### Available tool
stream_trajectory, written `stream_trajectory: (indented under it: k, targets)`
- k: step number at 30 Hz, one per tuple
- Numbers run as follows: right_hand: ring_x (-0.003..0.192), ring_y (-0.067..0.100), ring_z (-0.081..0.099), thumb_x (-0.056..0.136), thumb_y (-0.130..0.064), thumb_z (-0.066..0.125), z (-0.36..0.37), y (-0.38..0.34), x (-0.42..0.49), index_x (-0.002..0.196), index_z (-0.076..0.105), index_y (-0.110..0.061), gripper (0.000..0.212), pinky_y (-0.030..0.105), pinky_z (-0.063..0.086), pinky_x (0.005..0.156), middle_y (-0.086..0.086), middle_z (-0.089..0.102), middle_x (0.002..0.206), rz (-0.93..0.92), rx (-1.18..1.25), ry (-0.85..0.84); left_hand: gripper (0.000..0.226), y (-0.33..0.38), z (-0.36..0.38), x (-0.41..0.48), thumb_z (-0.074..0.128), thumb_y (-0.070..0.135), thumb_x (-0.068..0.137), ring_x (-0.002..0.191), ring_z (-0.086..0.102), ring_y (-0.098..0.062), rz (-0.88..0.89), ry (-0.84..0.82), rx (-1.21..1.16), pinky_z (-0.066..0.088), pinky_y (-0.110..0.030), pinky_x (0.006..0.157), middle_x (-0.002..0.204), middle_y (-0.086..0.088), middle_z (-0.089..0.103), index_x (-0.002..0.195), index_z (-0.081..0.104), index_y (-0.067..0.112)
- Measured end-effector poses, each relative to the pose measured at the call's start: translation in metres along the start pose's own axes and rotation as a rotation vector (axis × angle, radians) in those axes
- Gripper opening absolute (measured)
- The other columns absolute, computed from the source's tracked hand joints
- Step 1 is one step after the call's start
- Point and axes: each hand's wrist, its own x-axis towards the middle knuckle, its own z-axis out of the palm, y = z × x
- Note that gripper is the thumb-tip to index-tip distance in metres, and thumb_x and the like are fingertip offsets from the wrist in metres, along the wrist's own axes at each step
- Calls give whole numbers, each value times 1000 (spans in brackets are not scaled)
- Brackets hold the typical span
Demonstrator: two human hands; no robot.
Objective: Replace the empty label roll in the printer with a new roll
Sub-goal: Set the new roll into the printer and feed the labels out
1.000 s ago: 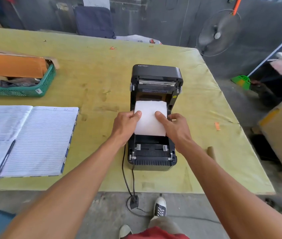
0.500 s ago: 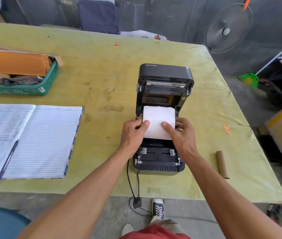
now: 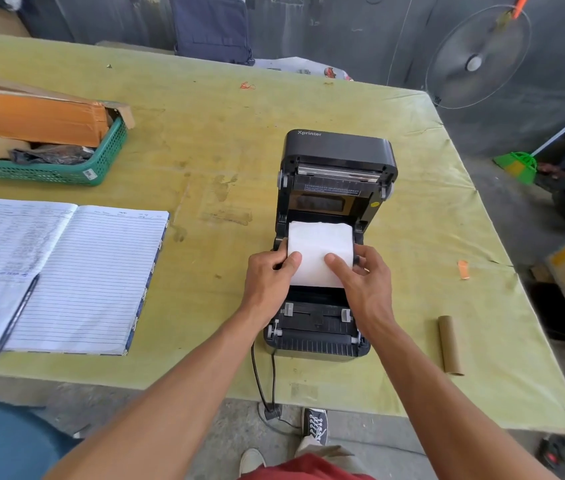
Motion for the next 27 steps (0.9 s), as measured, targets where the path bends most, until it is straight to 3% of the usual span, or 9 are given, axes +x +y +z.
stream_trajectory:
  k: [4,9,11,12,13,15,20,22,27]
  targets:
    - [83,12,73,83,-29,81,0,-2,-2,119,62,-14,44,17,56,62,-2,72,102,-16,12,4,21,-2,1,0,57,22,96,74,54,-18,7,-26,-5,44,-34,71,93,-28,68,102,74,12]
    - [74,-1,71,84,-23,80,-1,-2,-7,104,62,-25,27,12,53,58,-6,73,96,-38,23,0,25,-6,2,0,57,20,96,72,51,-19,29,-38,15,41,-34,69,88,-32,65,91,71,0]
    - [77,6,74,85,-22,80,0,-1,-8,97,60,-32,25,16,55,60,-4,74,97,-39,30,2,24,-5,3,0,58,19,95,67,50,-15,30,-31,31,39,-29,65,78,-24,66,80,71,6]
    - [78,7,74,85,-22,80,0,0,-8,95,60,-33,25,16,56,60,-3,75,97,-38,34,4,28,-5,3,0,59,18,95,59,46,-10,33,-16,49,36,-24,59,62,-9,64,69,69,13]
    - [77,7,74,85,-22,80,0,1,-8,94,60,-33,25,16,55,60,-3,75,96,-38,39,4,34,-4,3,1,60,17,94,51,39,-4,38,2,70,31,-18,53,48,9,52,60,63,18]
    - [74,3,74,85,-21,80,0,2,-8,95,60,-32,24,13,54,58,-3,75,95,-34,45,1,42,-3,4,2,62,16,92,45,31,-5,51,30,115,26,-17,48,43,14,36,50,56,19]
    - [74,1,73,85,-24,80,-1,6,-4,105,64,-18,26,12,53,58,0,75,98,-15,9,-3,27,-1,4,4,62,17,92,55,40,-12,42,1,141,31,-23,52,64,-17,59,74,70,-1]
    - [75,6,73,85,-26,80,-2,9,-2,107,64,-14,29,15,54,58,6,75,102,-8,-28,9,25,1,5,3,62,16,91,55,40,-13,48,10,160,31,-23,53,65,-19,60,78,70,-3]
    - [91,25,72,85,-33,79,-5,12,0,116,63,-7,44,36,62,76,17,64,120,32,-120,1,20,1,5,5,64,17,90,58,49,-26,61,27,229,37,-30,54,75,-25,66,93,73,0]
